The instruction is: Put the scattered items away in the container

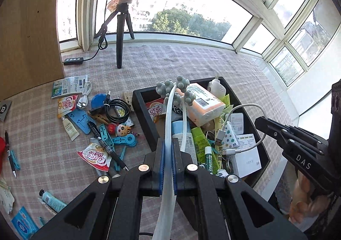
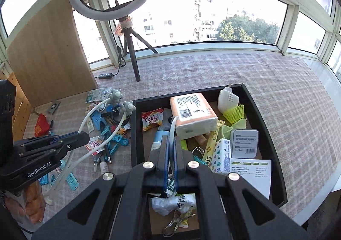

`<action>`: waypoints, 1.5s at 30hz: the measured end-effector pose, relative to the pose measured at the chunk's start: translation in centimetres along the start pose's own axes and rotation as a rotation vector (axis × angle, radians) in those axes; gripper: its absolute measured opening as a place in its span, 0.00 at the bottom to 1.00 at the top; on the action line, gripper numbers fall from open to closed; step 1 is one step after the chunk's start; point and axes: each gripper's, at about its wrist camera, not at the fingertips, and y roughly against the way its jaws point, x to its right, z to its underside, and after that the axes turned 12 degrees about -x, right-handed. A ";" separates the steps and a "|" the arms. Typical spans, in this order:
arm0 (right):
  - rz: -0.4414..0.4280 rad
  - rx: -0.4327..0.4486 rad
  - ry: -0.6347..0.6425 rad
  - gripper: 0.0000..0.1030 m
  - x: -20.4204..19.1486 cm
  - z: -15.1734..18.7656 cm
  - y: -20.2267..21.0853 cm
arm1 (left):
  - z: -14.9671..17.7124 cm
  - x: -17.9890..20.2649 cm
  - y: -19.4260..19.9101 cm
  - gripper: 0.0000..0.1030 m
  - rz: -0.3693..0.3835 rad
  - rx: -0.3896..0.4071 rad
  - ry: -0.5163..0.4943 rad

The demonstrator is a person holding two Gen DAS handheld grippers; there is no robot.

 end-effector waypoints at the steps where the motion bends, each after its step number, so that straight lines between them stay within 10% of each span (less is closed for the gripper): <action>1: 0.025 0.000 -0.016 0.04 1.1 0.0 0.1 | -0.3 0.9 -0.5 0.05 0.004 -0.006 -0.011; 7: 0.096 -0.015 -0.065 0.04 5.7 0.0 0.2 | -1.7 5.6 -2.9 0.10 0.104 0.025 -0.049; 9: 0.101 -0.026 -0.057 0.13 6.2 -0.1 0.0 | -2.1 6.8 -3.7 0.55 0.093 0.003 -0.075; 12: 0.124 -0.020 -0.088 0.45 6.7 0.0 0.1 | -2.0 7.2 -3.6 0.54 0.063 0.014 -0.090; 31: 0.018 -0.029 0.010 0.45 0.1 -0.4 -0.1 | 1.4 2.4 2.4 0.54 -0.156 0.091 -0.104; 45: -0.110 -0.100 0.103 0.46 -8.9 2.7 -2.8 | 8.9 -10.5 6.8 0.58 -0.325 0.073 0.110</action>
